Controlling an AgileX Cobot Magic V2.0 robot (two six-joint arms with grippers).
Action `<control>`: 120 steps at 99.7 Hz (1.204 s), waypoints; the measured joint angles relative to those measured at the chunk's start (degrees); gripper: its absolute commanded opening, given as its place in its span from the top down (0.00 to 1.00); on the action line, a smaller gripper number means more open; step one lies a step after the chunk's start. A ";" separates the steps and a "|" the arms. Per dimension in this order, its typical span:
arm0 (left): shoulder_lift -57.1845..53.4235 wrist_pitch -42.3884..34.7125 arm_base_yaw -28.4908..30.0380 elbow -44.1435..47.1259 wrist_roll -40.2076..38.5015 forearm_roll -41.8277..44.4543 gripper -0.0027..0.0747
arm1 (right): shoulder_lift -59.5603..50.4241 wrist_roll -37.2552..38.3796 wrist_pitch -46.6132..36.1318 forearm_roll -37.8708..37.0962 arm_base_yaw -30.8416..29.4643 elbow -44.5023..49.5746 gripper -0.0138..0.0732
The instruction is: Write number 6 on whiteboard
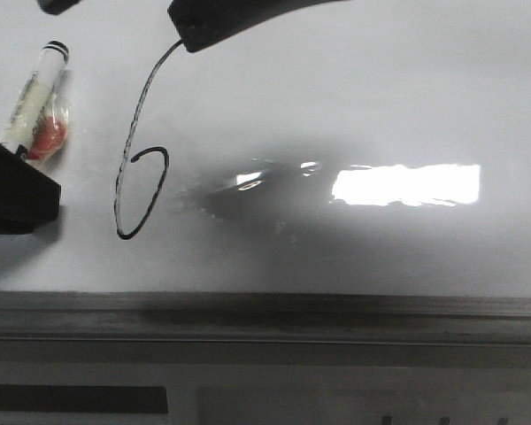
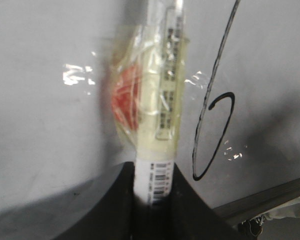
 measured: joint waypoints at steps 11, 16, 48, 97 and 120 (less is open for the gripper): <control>0.00 -0.19 0.00 0.00 0.00 -0.15 0.99 | 0.00 0.00 0.10 0.00 0.00 0.00 0.33; 0.00 -0.19 0.00 0.00 0.00 -0.28 0.98 | 0.00 0.00 0.19 0.00 0.00 0.00 0.33; 0.09 -0.25 0.00 -0.30 0.00 -2.99 0.45 | 0.02 0.00 0.46 0.00 0.00 0.00 0.33; -4.69 -0.79 0.03 -0.25 0.00 -0.73 0.45 | -0.36 0.00 0.48 0.00 0.00 0.00 0.33; -10.41 1.83 0.02 -0.25 0.00 0.87 0.50 | -1.47 0.00 0.48 0.00 0.00 0.00 0.39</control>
